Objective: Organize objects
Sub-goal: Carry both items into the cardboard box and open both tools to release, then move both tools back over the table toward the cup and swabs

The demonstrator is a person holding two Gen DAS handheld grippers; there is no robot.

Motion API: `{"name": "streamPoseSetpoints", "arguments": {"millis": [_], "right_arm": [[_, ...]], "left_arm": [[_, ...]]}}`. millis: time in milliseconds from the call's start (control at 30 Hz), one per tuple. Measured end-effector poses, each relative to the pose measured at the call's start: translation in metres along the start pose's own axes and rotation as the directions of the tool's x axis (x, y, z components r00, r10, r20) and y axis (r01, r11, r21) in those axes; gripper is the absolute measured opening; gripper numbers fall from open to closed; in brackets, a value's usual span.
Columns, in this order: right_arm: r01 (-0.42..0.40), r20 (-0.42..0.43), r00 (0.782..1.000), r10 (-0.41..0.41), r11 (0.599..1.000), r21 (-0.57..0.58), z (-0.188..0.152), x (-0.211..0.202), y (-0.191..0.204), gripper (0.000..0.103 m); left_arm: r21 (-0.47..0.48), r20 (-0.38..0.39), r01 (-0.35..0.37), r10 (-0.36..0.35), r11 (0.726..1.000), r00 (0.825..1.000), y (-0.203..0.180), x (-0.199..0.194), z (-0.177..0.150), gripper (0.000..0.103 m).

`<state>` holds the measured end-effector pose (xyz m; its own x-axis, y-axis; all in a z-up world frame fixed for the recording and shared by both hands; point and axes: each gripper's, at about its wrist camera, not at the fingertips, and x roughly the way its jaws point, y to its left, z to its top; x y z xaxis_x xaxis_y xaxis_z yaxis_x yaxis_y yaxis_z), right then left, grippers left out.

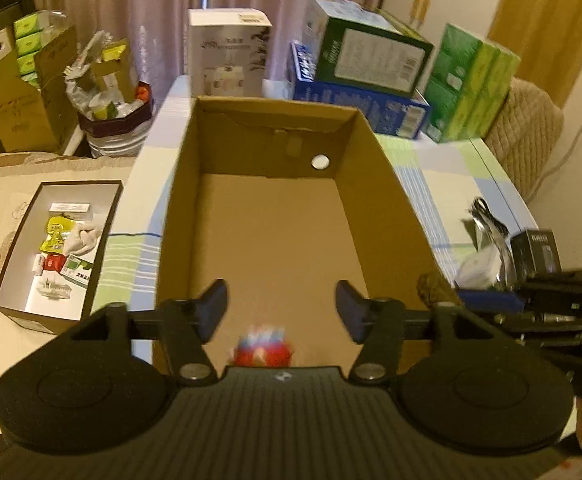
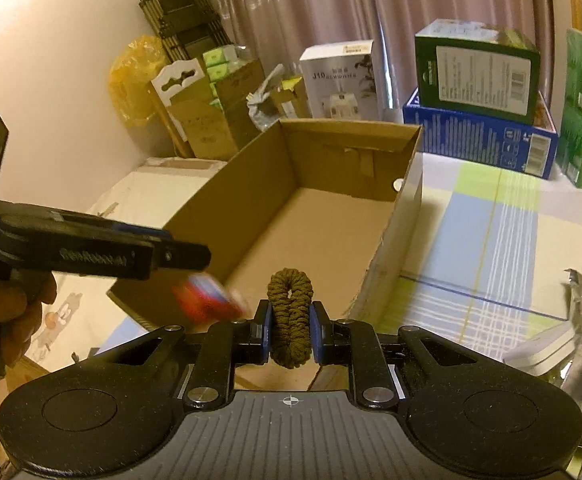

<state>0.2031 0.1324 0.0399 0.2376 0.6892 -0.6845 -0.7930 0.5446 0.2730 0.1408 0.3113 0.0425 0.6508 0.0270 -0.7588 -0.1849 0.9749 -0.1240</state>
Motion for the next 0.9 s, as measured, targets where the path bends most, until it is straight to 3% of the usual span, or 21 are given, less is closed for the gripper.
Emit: {"name": "streamPoseSetpoints", "arguments": {"millis": [233, 267, 300, 367, 600, 800, 900], "right_arm": [[-0.017, -0.003, 1.000, 0.017, 1.000, 0.021, 0.000, 0.013, -0.006, 0.017], [-0.018, 0.009, 1.000, 0.018, 1.000, 0.022, 0.000, 0.012, -0.006, 0.025], [-0.024, 0.021, 0.999, 0.024, 0.999, 0.023, 0.001, 0.012, -0.006, 0.048], [-0.051, 0.062, 0.997, 0.048, 0.998, 0.044, 0.003, 0.007, -0.009, 0.065], [-0.009, 0.137, 0.991, -0.001, 0.998, 0.070, 0.003, -0.028, -0.015, 0.065], [0.044, 0.191, 0.980, -0.061, 0.995, 0.094, -0.012, -0.075, -0.016, 0.065], [0.090, 0.217, 0.970, -0.113, 0.989, 0.116, -0.027, -0.103, -0.014, 0.065]], "left_arm": [[-0.024, 0.043, -0.026, 0.027, 0.999, 0.999, 0.009, -0.014, 0.001, 0.057], [-0.026, 0.043, -0.027, 0.028, 0.999, 0.999, 0.010, -0.016, 0.001, 0.058], [-0.026, 0.045, -0.031, 0.032, 0.999, 0.998, 0.010, -0.017, 0.000, 0.059], [-0.027, 0.051, -0.033, 0.034, 0.999, 0.998, 0.009, -0.021, -0.002, 0.062], [-0.039, 0.070, -0.051, 0.054, 0.998, 0.996, -0.001, -0.036, -0.012, 0.069], [-0.041, 0.094, -0.034, 0.037, 0.999, 0.995, -0.024, -0.057, -0.026, 0.071], [-0.027, 0.122, -0.007, 0.010, 1.000, 0.993, -0.044, -0.070, -0.033, 0.078]]}}
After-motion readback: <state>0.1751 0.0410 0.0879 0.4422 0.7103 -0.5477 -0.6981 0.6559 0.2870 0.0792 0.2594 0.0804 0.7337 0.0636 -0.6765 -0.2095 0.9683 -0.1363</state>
